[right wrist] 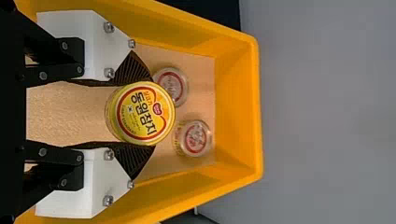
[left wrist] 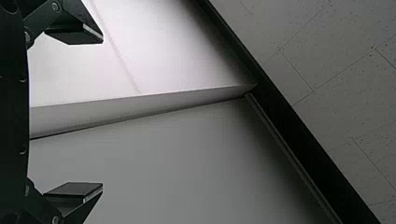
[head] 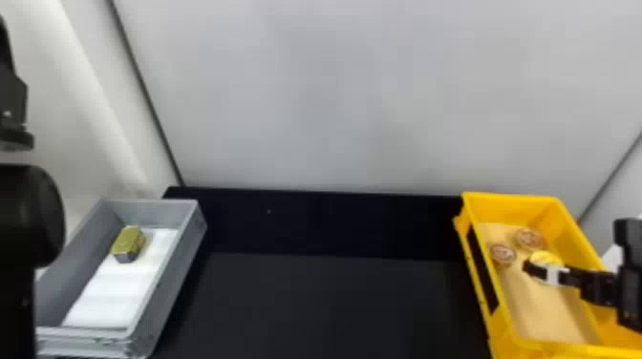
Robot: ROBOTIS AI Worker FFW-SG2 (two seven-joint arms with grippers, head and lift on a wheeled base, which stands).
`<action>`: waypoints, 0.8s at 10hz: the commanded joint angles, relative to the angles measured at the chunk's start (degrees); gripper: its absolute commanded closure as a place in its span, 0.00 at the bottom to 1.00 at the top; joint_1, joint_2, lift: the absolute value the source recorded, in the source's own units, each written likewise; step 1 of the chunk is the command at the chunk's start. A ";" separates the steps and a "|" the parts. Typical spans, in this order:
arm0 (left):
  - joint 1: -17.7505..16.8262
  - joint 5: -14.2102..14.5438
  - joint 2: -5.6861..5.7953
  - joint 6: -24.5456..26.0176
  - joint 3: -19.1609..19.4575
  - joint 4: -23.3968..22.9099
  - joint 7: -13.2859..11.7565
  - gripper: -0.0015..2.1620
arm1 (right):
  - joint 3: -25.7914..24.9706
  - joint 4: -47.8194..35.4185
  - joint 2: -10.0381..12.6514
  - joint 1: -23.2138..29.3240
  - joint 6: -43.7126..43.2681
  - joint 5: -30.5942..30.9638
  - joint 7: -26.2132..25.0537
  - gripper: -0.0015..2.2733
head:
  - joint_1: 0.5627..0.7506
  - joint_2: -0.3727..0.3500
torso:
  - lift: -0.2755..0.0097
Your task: Pick up the round yellow can and place it in the yellow rectangular box
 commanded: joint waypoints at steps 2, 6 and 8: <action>-0.17 0.00 -0.09 0.00 -0.14 0.09 -0.05 0.07 | 1.39 7.21 -0.04 -0.04 -2.80 -1.34 0.00 0.32 | 0.53 0.59 | 0.93; -0.44 0.00 -0.26 -0.35 -0.50 0.44 0.04 0.07 | 2.27 11.25 -0.57 -1.01 -2.89 -1.17 -0.17 0.32 | 0.53 0.59 | 0.93; -0.35 0.00 -0.17 -0.26 -0.50 0.44 -0.05 0.07 | 2.18 11.16 -0.92 -0.83 -2.62 -1.08 0.00 0.32 | 0.53 0.59 | 0.93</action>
